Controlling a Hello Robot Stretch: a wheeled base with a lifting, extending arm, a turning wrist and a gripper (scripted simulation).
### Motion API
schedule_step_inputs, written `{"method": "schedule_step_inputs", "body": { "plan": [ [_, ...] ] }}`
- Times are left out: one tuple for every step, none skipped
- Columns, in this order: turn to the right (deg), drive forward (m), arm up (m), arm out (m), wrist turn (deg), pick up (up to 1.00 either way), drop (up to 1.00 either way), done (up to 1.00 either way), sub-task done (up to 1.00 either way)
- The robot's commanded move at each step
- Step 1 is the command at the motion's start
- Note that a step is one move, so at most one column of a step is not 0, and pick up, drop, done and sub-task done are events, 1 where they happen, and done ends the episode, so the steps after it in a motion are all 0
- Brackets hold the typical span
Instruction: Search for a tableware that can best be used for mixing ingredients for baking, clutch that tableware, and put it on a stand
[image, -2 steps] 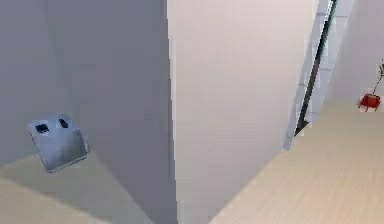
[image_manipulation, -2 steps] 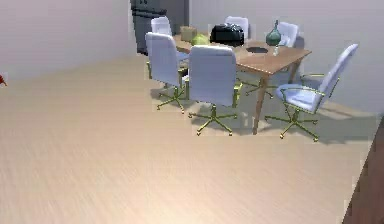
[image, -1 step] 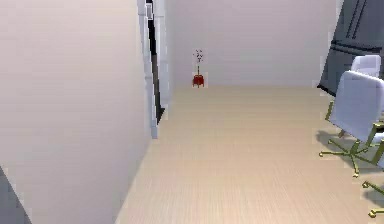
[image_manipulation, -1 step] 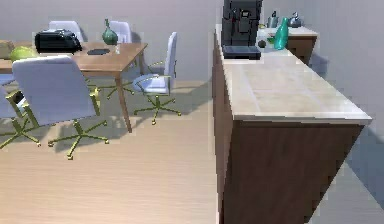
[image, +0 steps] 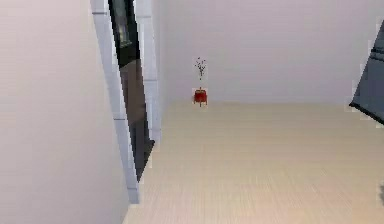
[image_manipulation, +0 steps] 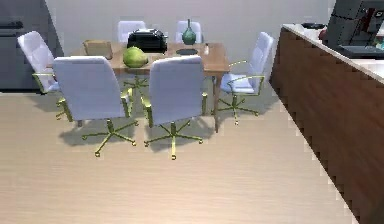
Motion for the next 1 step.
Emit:
{"method": "schedule_step_inputs", "body": {
  "plan": [
    [3.0,0.0,0.0,0.0,0.0,0.0,0.0,0.0,0.0]
  ]
}}
